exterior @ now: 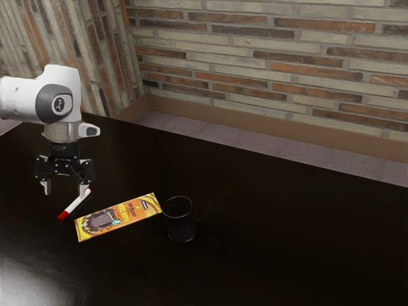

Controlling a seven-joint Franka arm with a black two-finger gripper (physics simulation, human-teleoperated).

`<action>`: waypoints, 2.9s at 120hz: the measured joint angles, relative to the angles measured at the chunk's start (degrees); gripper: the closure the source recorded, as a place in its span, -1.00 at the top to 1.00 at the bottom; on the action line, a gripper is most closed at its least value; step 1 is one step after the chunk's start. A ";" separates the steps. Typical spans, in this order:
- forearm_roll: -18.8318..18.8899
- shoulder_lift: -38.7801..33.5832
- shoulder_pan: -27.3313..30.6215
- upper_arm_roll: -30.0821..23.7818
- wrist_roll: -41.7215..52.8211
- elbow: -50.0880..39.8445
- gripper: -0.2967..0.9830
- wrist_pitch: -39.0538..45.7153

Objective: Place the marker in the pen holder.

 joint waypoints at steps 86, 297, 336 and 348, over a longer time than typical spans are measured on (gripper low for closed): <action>-2.63 31.75 10.11 0.29 25.32 23.28 0.54 16.10; 4.47 -1.39 -12.61 -8.36 31.73 -4.73 -0.69 53.51; 3.48 -9.28 -8.46 -11.56 22.41 -16.90 -0.69 66.18; 3.30 -9.55 -8.05 -12.13 20.04 -17.67 -0.69 67.61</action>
